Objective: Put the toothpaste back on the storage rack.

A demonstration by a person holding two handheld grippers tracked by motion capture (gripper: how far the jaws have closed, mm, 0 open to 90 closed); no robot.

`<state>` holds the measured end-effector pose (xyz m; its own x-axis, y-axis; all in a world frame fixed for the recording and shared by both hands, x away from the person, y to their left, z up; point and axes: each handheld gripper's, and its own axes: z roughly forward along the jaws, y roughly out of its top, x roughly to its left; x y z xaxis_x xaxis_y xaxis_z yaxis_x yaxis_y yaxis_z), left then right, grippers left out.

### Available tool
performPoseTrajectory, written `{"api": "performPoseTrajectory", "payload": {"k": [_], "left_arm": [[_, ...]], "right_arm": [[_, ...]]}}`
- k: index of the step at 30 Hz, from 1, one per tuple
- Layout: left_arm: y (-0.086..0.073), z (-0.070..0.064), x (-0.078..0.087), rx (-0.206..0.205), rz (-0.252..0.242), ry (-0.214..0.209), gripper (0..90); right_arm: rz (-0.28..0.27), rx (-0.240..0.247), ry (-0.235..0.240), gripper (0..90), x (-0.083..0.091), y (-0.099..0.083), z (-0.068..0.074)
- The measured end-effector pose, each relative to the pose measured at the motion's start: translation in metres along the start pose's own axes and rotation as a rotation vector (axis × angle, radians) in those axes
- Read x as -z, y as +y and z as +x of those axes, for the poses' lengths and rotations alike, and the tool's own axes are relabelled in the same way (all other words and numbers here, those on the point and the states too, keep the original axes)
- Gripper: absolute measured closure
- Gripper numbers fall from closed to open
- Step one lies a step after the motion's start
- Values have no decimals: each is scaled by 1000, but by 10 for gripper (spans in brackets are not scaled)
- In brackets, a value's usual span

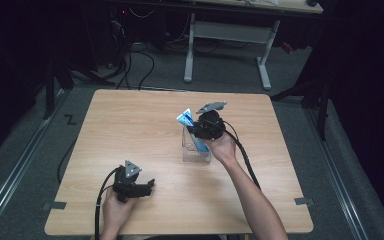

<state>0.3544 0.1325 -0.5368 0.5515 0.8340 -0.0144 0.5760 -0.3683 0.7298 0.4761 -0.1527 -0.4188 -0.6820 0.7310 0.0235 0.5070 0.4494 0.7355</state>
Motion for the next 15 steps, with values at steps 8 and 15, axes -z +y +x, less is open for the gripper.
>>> {"api": "performPoseTrajectory", "payload": {"k": [8,15], "left_arm": [[0,0,0,0,0,0,159],[0,0,0,0,0,0,158]], "right_arm": [[2,-10,4,638,3,-1,-1],[-18,-23,7,572,11,-5,-3]]}}
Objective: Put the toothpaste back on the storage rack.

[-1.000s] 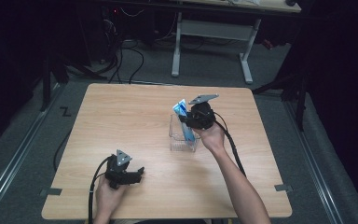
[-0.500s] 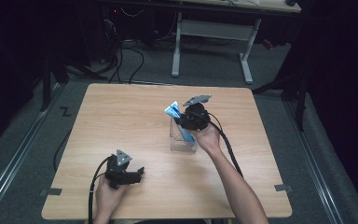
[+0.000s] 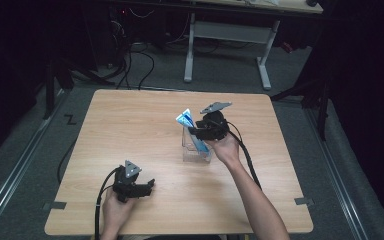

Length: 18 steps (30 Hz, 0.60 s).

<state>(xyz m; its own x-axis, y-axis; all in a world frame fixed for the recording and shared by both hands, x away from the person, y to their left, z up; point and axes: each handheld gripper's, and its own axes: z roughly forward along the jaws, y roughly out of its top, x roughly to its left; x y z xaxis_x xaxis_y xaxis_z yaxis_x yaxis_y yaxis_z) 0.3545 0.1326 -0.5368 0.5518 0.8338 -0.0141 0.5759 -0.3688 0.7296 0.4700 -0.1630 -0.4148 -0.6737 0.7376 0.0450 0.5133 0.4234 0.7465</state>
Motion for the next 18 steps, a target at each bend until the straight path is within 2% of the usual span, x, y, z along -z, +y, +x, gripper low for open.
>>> {"api": "performPoseTrajectory", "payload": {"k": [11,18], "left_arm": [[0,0,0,0,0,0,158],[0,0,0,0,1,0,159]], "right_arm": [[-27,3,-10,516,12,-1,-1],[-38,-18,4,503,20,-4,-5]]}}
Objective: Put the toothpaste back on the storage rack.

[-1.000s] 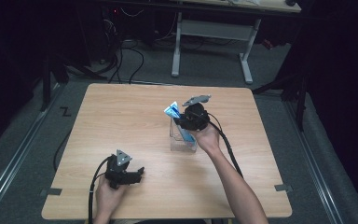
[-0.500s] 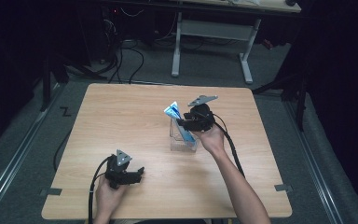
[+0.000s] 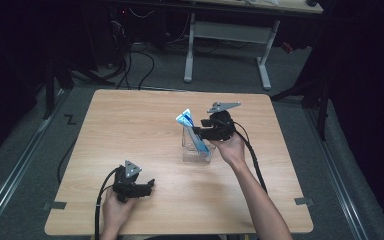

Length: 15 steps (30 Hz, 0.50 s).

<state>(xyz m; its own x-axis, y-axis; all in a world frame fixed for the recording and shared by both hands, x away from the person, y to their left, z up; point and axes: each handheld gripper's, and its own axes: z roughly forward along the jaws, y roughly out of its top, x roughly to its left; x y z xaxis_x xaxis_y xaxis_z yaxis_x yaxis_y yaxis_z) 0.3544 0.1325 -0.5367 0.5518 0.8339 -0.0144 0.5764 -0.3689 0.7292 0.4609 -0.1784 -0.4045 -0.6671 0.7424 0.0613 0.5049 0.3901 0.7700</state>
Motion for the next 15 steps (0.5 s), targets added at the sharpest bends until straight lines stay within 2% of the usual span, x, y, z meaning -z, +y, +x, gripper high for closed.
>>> {"api": "performPoseTrajectory", "payload": {"k": [10,15], "left_arm": [[0,0,0,0,-1,0,158],[0,0,0,1,-1,1,158]], "right_arm": [[-30,-9,-11,485,12,-6,-3],[-39,-29,-11,484,19,-11,-7]]}}
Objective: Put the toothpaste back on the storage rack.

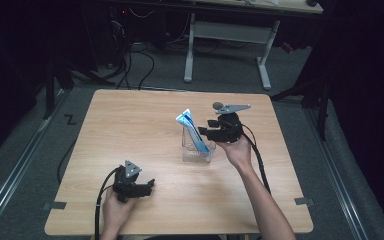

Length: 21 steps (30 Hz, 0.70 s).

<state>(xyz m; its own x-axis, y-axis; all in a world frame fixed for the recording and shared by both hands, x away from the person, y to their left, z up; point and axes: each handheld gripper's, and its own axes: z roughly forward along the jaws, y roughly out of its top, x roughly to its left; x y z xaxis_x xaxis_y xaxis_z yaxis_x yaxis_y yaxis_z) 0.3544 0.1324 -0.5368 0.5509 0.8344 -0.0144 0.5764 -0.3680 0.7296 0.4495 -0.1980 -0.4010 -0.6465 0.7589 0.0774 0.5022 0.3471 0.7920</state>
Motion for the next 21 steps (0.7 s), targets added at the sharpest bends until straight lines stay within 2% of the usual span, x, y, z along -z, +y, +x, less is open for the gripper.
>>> {"api": "performPoseTrajectory", "payload": {"k": [9,13,21], "left_arm": [[0,0,0,0,0,0,158],[0,0,0,0,0,0,158],[0,0,0,0,0,0,158]], "right_arm": [[5,-2,-5,472,8,-3,0],[-4,6,-8,472,11,-3,-1],[-31,-14,-14,470,21,-2,-5]]}}
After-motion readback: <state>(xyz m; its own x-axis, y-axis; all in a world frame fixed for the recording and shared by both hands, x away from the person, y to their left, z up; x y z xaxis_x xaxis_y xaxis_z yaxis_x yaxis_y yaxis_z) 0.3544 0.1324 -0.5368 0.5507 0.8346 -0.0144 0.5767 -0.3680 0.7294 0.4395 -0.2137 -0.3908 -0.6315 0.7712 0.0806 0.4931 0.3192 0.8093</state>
